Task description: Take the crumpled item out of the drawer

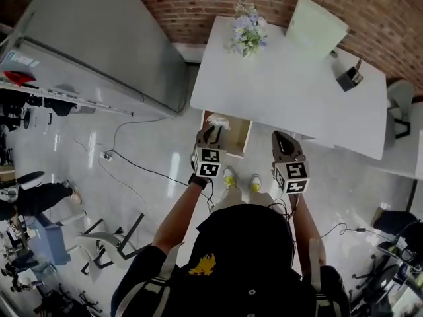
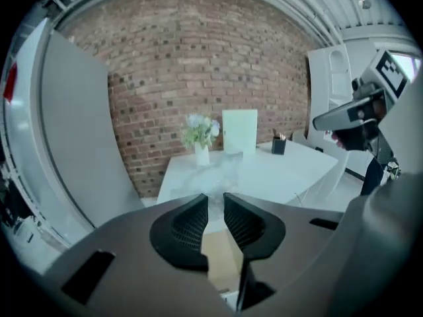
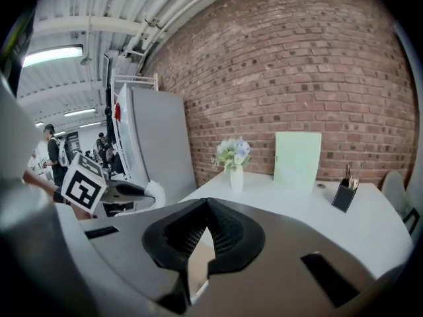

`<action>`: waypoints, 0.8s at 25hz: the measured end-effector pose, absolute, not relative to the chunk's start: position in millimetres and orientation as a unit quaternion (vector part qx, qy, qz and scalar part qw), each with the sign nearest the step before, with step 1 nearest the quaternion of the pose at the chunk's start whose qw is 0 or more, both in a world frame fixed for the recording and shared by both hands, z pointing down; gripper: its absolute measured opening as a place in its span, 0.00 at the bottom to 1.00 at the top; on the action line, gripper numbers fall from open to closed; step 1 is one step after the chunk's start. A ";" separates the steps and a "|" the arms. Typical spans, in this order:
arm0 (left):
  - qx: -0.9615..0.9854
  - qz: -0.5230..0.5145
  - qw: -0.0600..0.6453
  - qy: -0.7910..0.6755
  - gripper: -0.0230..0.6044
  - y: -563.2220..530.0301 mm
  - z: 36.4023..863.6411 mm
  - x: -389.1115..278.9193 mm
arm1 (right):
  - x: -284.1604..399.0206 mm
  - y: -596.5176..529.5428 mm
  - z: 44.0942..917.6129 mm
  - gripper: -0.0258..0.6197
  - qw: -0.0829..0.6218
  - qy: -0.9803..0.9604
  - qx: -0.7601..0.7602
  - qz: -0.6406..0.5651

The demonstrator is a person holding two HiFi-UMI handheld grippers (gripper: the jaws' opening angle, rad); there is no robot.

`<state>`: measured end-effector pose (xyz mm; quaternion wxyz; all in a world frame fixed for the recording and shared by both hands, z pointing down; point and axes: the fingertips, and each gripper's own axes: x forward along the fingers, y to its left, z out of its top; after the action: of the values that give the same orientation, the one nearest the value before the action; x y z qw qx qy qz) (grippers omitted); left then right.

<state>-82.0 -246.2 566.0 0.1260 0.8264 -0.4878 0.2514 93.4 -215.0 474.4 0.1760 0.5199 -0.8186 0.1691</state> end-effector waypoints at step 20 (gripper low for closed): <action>0.841 0.087 -0.054 -0.531 0.17 -224.0 306.1 -87.4 | 83.4 -204.7 320.0 0.08 0.075 -0.843 0.531 0.042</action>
<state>-87.4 -224.0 306.1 -0.0535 0.8412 -0.5309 0.0870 83.4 -204.7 320.0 0.0748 0.5312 -0.8429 0.0416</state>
